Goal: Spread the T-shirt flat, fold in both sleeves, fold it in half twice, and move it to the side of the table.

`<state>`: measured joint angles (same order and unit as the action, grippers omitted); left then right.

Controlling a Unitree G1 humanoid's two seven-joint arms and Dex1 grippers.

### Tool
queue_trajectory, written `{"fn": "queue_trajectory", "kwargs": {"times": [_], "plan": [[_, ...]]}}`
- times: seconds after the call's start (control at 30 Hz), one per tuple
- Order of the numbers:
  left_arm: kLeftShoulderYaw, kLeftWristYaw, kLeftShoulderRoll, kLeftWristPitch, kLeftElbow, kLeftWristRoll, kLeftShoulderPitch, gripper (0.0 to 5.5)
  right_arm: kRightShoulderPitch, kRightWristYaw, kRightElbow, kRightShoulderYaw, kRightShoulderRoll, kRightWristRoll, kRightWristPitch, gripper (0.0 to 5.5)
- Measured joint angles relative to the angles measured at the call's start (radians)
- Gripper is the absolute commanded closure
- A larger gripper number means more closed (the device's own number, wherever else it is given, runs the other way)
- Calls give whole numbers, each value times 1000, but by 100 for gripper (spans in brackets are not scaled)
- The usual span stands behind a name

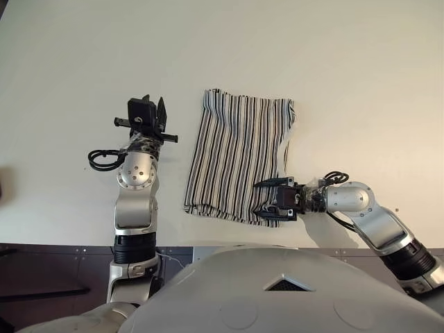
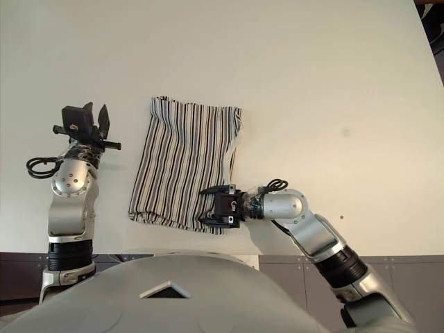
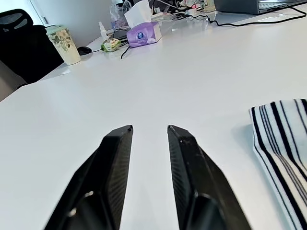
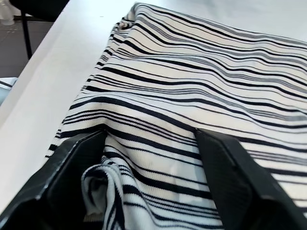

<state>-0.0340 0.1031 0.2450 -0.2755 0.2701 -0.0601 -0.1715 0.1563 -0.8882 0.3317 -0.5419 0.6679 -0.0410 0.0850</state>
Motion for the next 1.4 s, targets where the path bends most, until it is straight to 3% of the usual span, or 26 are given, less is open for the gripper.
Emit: {"fn": "queue_trajectory", "kwargs": {"times": [0.4, 0.53, 0.6, 0.73, 0.8, 0.87, 1.03, 1.17, 1.4], "plan": [[-3, 148, 155, 21, 120, -35, -122, 417, 59, 0, 99, 168, 110, -18, 69, 210], [5, 292, 339, 193, 197, -114, -269, 417, 81, 45, 356, 458, 117, -304, 194, 210], [-6, 397, 454, 299, 232, -124, -367, 398, 122, 65, 421, 533, 140, -272, 176, 206], [-13, 521, 608, 503, 161, -146, -458, 338, 279, 101, 254, 495, 286, 115, -133, 206], [13, 593, 720, 680, 40, -190, -421, 312, 363, 158, 127, 435, 343, 323, -346, 206], [61, 628, 776, 806, -40, -223, -333, 312, 360, 199, 108, 379, 334, 387, -471, 206], [151, 682, 825, 980, -117, -211, -250, 312, 285, 207, 77, 288, 289, 414, -555, 206], [238, 678, 789, 1048, -145, -242, -171, 312, 175, 183, 13, 240, 264, 414, -585, 206], [290, 523, 710, 1165, -219, -359, -112, 312, 43, 132, -106, 188, 268, 378, -696, 206]]}}
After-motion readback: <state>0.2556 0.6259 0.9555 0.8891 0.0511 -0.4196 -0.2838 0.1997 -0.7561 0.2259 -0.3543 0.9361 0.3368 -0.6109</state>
